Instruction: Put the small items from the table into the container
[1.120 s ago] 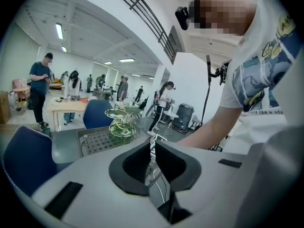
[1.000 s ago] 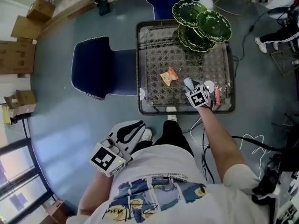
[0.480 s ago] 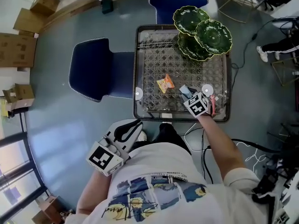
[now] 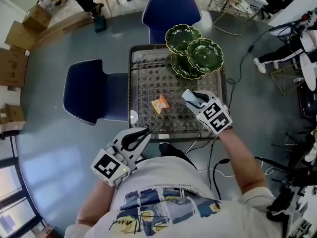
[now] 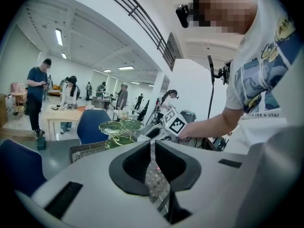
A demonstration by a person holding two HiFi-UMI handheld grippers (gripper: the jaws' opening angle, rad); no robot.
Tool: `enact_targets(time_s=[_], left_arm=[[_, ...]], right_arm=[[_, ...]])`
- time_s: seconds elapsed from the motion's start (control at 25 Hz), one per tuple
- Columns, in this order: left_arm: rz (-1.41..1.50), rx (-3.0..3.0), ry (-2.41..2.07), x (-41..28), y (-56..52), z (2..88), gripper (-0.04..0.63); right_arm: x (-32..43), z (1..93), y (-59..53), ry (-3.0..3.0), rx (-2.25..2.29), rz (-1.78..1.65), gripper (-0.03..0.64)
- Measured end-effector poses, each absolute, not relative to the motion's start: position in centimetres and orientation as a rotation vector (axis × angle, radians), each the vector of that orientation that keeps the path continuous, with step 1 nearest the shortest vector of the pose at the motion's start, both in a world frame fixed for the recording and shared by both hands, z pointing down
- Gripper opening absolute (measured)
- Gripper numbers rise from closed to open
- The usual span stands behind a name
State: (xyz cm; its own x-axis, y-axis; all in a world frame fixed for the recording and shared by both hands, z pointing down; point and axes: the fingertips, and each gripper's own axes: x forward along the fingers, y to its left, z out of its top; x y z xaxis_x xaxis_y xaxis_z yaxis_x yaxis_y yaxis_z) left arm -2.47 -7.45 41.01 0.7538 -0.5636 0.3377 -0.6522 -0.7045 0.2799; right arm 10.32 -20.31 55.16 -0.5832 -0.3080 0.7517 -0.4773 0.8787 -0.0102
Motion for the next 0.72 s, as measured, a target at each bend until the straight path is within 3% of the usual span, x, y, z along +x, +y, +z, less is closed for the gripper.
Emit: enact_targets(time_s=[0.28, 0.72], left_arm=[[0.313, 2.593, -0.963, -2.7, -8.5, 40.7, 0.012], [0.352, 2.487, -1.119, -5.2, -7.8, 40.9, 0.012]], right_arm=[[14.4, 49.3, -31.2, -2.227, 0.761, 0.121, 0.176], [17.3, 53.0, -42.4, -2.092, 0.771, 0.119, 0.178]])
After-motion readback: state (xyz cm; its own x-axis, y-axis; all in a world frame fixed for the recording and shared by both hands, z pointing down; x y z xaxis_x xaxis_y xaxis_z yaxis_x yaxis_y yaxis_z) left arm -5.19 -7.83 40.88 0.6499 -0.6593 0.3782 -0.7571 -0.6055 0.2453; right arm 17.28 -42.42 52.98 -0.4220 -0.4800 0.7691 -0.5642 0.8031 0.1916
